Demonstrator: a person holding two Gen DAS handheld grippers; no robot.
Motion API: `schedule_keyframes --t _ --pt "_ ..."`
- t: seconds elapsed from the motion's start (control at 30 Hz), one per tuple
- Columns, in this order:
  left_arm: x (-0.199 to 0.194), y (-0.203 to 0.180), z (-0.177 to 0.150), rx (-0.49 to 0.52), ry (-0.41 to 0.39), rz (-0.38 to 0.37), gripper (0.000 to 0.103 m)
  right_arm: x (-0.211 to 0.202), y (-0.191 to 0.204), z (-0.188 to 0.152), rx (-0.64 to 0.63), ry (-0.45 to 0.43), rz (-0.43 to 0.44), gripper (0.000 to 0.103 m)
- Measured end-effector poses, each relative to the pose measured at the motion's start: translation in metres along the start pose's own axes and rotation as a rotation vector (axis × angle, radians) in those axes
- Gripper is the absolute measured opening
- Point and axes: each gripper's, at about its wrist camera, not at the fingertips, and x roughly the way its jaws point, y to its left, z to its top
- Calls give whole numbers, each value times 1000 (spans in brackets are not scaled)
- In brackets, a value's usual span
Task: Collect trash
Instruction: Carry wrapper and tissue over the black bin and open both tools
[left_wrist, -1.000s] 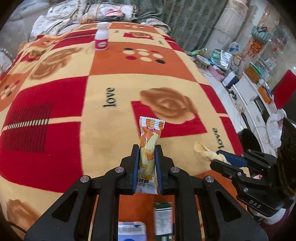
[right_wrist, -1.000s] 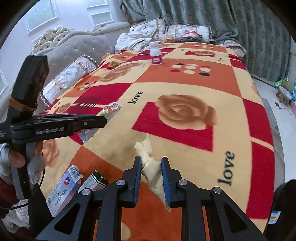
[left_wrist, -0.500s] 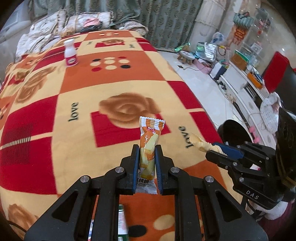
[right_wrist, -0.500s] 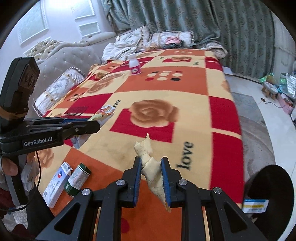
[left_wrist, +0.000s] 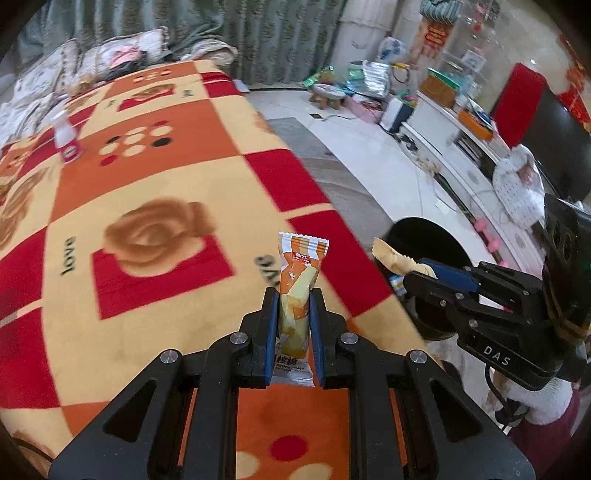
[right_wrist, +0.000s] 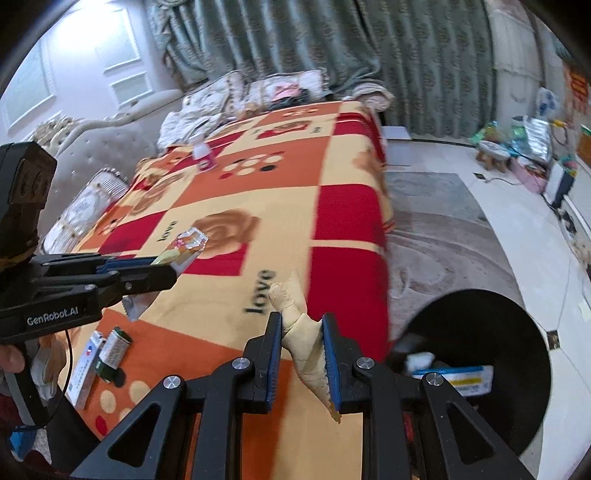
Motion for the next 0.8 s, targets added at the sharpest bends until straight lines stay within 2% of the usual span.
schedule_keyframes --t 0.37,0.8 --pt "33 -62 12 69 46 -68 14 -25 -71 -20 123 -13 -77 20" --pt "62 -105 18 54 92 -162 14 -38 -117 -32 232 -24 -128 20"
